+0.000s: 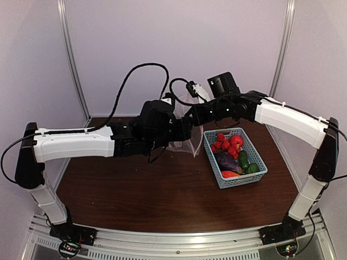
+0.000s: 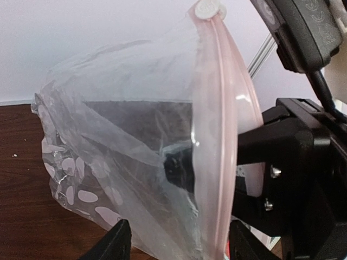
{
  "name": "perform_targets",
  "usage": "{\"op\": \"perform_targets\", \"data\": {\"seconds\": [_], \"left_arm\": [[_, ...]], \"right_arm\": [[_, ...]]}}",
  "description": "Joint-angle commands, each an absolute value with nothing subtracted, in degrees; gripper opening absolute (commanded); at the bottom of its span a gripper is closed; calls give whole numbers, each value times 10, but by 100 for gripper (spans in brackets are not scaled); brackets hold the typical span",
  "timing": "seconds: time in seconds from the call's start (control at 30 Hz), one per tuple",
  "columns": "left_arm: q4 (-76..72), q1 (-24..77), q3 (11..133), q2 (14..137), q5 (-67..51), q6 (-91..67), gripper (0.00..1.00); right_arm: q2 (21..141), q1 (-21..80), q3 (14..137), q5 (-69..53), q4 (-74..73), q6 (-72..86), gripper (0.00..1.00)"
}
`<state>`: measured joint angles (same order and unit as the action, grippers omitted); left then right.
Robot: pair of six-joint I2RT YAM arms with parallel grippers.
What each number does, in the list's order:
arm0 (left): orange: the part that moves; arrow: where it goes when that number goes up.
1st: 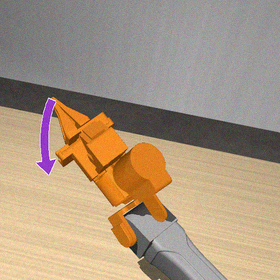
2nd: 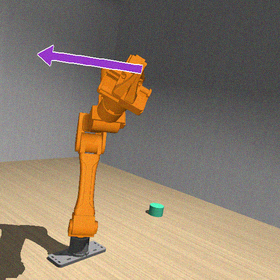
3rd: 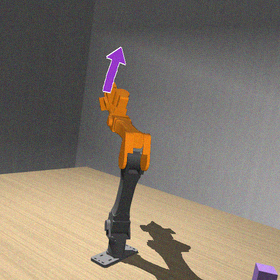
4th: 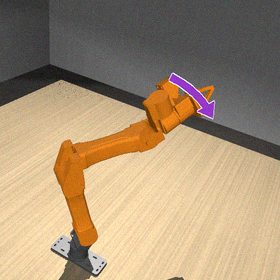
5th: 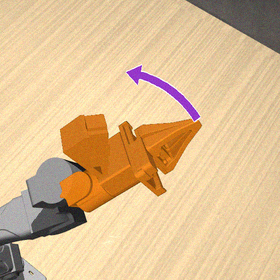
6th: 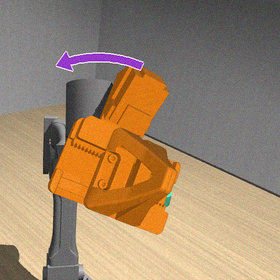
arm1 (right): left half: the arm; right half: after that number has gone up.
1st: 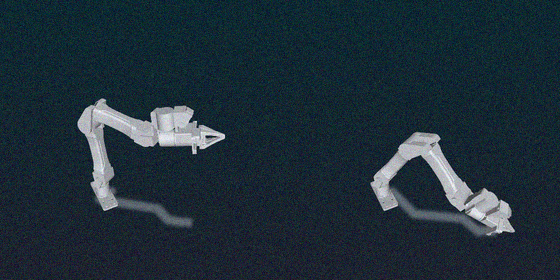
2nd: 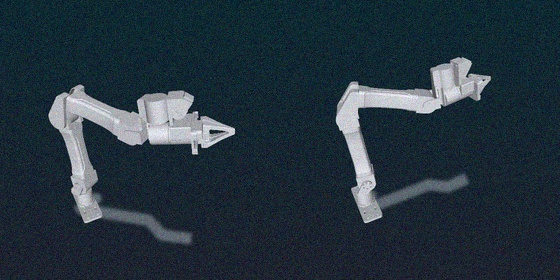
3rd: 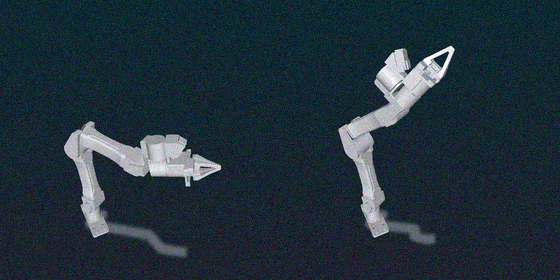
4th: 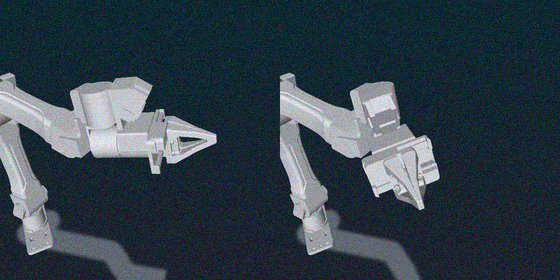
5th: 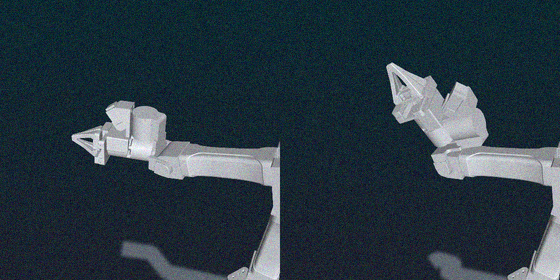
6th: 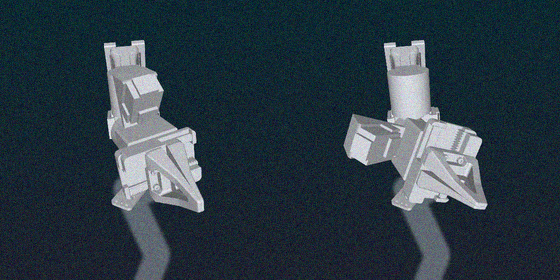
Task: Place the food in the zip-top bag and seal the zipper
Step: Open the zipper food storage bag at the center of the board.
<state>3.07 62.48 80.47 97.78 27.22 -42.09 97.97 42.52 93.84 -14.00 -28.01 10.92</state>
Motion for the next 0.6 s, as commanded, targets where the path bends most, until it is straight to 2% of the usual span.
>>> {"op": "perform_targets", "data": {"seconds": [0.0, 0.07, 0.23, 0.27, 0.47, 0.57], "left_arm": [[54, 628, 834, 991, 338, -440, 59], [75, 627, 837, 995, 378, -450, 49], [72, 627, 811, 972, 437, -449, 6], [63, 627, 796, 962, 446, -448, 0], [13, 628, 759, 929, 455, -403, 0], [-5, 628, 754, 929, 437, -389, 0]], "right_arm": [[984, 430, 945, -122, -274, 121, 0], [983, 431, 944, -124, -275, 121, 0], [976, 431, 933, -84, -279, 125, 0], [973, 430, 929, -56, -282, 127, 0], [972, 438, 938, 195, -317, 183, 0], [975, 437, 944, 230, -323, 199, 0]]}}
